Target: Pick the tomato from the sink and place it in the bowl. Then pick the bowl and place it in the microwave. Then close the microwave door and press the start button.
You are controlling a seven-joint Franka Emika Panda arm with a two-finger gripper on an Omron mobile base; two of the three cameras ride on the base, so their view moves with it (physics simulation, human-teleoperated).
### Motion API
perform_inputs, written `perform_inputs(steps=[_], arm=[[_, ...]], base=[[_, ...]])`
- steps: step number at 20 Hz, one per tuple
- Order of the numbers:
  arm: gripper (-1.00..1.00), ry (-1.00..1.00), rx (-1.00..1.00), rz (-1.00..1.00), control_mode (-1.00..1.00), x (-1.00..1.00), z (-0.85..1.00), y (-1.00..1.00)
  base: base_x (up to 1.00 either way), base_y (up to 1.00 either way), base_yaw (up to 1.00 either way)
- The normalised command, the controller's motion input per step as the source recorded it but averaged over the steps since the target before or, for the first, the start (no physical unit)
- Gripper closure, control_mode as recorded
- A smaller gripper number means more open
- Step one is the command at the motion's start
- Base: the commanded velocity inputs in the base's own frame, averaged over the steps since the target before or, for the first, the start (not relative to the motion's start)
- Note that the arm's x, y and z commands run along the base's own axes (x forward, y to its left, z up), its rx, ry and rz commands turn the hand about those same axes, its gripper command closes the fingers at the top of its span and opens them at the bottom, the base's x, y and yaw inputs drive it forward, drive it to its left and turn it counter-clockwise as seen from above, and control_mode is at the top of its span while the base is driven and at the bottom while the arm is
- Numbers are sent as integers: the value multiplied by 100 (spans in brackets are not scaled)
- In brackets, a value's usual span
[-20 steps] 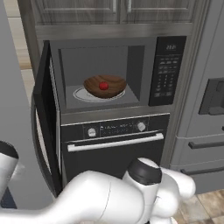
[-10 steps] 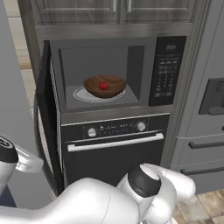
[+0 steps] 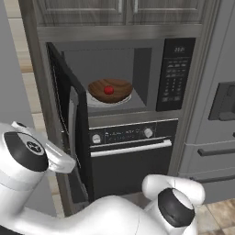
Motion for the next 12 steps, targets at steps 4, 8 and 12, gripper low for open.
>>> perform_inputs(steps=[4,8,12], arm=[[-100,-10,8,0,-100,0,0,-100],[-100,-9,6,0,-100,17,0,-100],[-100,-9,3,0,-100,43,0,-100]], base=[[0,0,0],[0,0,0],[0,0,0]])
